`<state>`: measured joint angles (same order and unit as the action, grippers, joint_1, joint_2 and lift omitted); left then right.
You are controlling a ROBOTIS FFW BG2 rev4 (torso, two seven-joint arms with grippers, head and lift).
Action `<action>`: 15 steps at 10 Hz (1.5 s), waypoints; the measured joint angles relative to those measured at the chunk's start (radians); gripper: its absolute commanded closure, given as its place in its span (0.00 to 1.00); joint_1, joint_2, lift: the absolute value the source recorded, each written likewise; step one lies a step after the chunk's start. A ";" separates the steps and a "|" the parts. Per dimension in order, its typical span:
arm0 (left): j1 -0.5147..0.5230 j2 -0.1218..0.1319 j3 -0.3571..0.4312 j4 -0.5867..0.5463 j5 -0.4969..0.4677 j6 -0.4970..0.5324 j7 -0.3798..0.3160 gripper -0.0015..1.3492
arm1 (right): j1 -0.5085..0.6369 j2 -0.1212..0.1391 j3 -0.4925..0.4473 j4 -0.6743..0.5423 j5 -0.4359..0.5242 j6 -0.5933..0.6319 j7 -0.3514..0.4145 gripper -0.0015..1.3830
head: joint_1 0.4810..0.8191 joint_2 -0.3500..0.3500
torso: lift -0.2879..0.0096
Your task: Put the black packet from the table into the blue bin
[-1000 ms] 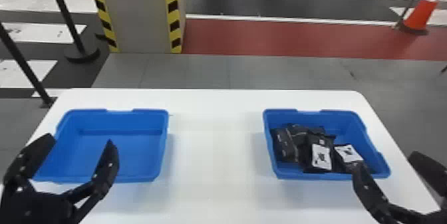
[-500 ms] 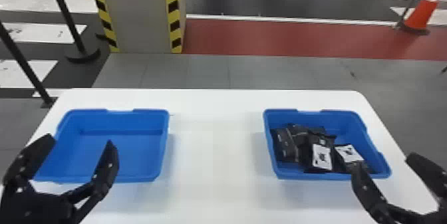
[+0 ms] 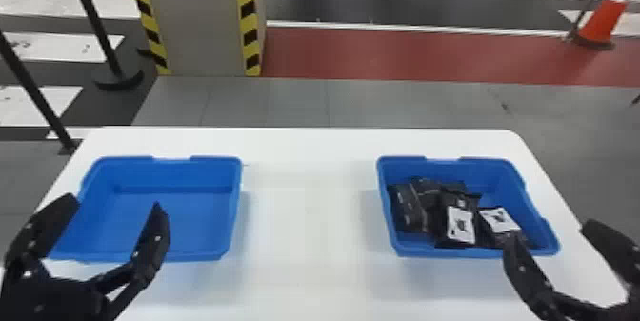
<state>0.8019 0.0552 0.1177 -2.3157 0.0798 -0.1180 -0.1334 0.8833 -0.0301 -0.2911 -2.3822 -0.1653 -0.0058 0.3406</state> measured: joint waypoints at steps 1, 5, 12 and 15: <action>0.001 0.000 0.000 0.000 0.000 0.002 0.000 0.09 | -0.002 0.002 0.000 -0.001 0.001 -0.005 0.000 0.07 | 0.63 0.42 | 0.60; 0.006 -0.001 0.004 0.000 0.000 0.000 0.000 0.09 | -0.007 0.004 0.002 0.001 0.004 -0.011 0.000 0.07 | 0.63 0.43 | 0.60; 0.001 -0.002 -0.001 0.000 -0.002 0.002 0.000 0.09 | -0.018 0.003 0.002 0.022 0.013 -0.046 0.003 0.10 | 0.63 0.42 | 0.60; -0.003 -0.002 -0.004 0.000 -0.004 0.003 0.000 0.09 | -0.024 -0.001 0.002 0.027 0.016 -0.049 0.007 0.13 | 0.63 0.42 | 0.60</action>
